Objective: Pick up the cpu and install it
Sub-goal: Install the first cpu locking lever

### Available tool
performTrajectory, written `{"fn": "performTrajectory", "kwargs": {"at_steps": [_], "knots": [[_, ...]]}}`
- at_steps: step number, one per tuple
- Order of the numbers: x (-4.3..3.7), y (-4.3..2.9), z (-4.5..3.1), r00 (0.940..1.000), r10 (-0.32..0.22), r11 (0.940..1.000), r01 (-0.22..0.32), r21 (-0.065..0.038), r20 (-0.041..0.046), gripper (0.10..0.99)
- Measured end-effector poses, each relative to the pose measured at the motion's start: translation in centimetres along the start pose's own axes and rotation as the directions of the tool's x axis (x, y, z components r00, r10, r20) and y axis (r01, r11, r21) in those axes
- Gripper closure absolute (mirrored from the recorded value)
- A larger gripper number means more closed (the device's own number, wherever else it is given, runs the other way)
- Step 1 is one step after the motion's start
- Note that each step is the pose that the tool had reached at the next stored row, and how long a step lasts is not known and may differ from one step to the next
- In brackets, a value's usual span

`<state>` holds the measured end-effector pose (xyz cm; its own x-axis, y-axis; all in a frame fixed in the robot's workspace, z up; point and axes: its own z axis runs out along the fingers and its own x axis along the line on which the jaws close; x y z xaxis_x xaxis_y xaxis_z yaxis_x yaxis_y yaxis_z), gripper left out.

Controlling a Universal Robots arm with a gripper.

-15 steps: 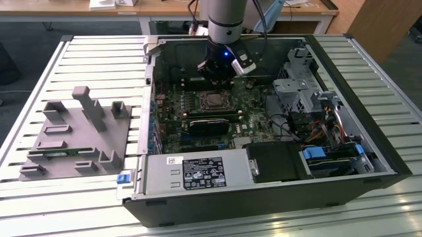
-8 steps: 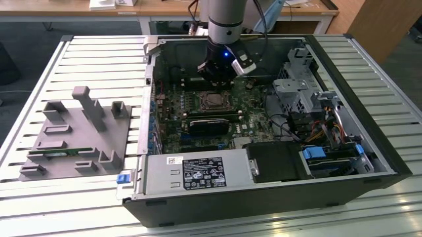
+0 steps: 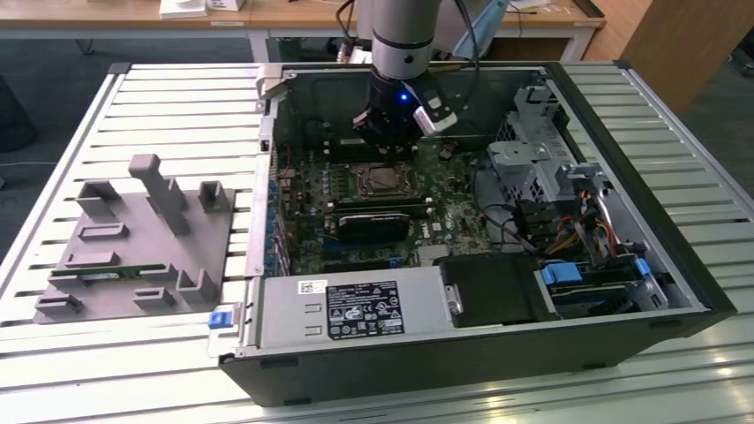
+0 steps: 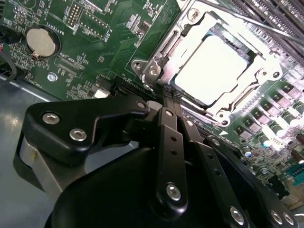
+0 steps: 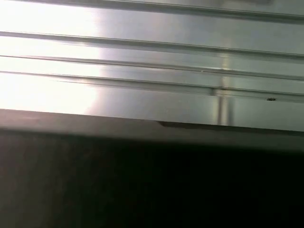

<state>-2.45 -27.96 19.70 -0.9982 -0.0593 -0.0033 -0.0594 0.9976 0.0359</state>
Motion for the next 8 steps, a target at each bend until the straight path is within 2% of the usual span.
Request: {"fn": "performTrajectory", "kwargs": {"at_steps": [2, 4, 8], "knots": [[0.0, 0.03, -0.01, 1.0, 0.0, 1.0, 0.0, -0.006, 0.0005, 0.98], [-0.01, 0.06, -0.21, 1.0, 0.0, 1.0, 0.0, -0.007, 0.0009, 0.98], [0.0, 0.07, -1.26, 1.0, 0.0, 1.0, 0.0, -0.006, 0.0004, 0.98]]}}
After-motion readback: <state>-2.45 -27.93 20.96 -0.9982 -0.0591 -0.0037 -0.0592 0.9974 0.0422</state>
